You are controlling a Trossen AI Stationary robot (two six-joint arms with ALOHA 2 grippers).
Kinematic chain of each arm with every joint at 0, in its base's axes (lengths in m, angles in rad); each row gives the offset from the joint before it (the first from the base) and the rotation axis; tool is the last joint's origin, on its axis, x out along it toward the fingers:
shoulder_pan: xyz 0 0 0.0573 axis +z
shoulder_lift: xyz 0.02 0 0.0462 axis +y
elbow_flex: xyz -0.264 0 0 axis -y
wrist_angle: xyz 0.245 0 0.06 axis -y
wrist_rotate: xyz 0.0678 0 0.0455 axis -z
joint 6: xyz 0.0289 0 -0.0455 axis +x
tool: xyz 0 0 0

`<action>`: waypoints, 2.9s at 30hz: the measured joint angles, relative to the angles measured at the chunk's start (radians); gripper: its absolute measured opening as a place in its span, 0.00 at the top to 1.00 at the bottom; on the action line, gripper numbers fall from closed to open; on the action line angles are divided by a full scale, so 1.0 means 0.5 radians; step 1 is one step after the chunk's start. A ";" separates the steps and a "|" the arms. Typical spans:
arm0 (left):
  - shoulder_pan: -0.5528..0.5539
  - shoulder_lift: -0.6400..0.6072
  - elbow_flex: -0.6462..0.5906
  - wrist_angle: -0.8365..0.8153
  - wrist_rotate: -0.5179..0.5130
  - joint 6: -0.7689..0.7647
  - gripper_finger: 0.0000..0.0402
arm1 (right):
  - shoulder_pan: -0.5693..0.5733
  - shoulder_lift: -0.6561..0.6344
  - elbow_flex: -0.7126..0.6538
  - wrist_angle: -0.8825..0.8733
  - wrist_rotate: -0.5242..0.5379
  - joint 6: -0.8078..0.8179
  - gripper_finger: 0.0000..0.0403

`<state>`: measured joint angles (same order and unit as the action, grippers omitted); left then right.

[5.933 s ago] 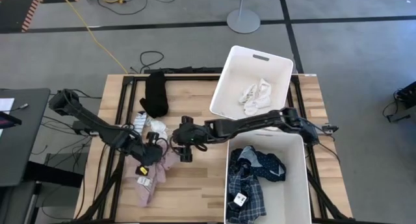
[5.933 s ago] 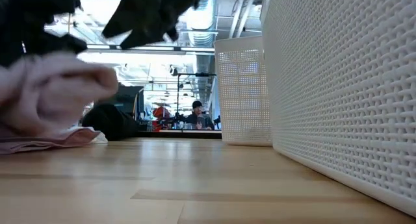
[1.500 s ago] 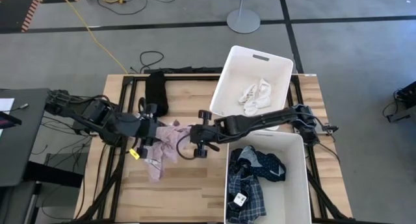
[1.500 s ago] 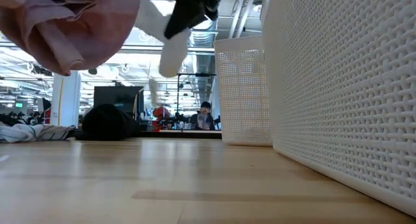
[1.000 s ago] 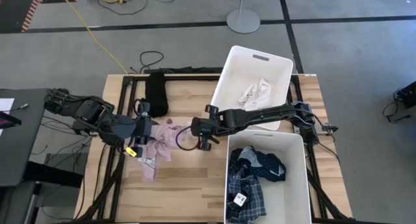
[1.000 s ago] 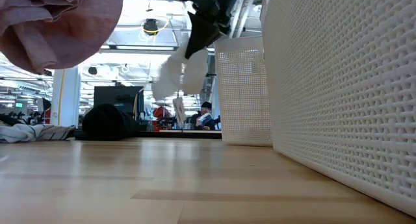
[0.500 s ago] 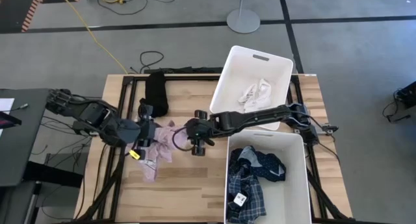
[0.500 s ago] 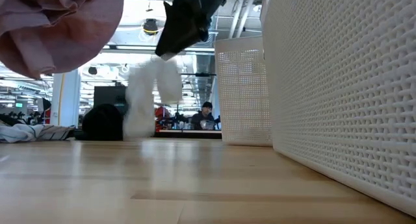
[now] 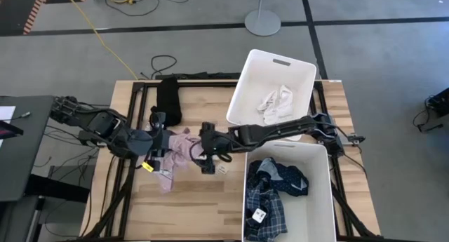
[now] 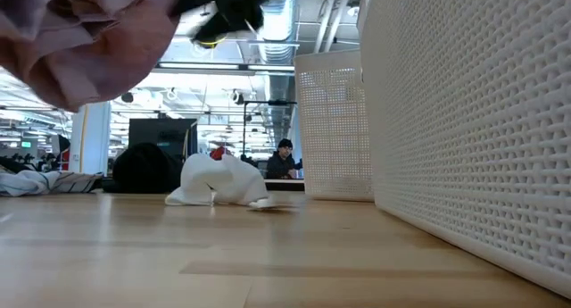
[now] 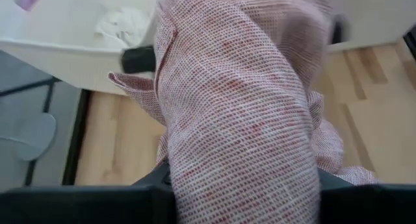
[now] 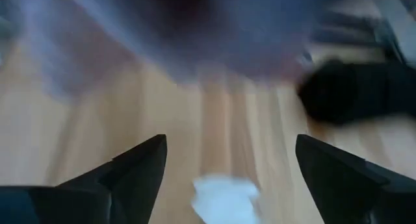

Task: Sort clothes
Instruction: Put the light red polo shirt into the bottom white laundry bin

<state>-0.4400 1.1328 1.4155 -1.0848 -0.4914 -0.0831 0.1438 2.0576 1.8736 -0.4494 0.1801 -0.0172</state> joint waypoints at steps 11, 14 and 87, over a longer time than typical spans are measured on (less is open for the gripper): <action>0.000 -0.001 0.000 0.296 -0.053 0.290 0.71 | 0.084 -0.007 0.000 0.540 -0.178 -0.135 0.19; 0.000 -0.002 -0.001 0.339 -0.053 0.339 0.71 | 0.084 -0.007 0.000 0.605 -0.196 -0.142 0.19; -0.241 -0.103 -0.007 0.679 -0.025 0.336 0.10 | 1.244 -1.216 0.004 -1.699 0.827 0.792 0.98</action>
<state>-0.5606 1.0813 1.4122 -0.7453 -0.5041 0.0851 0.7660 1.4494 1.8755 -1.2991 0.5939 0.3790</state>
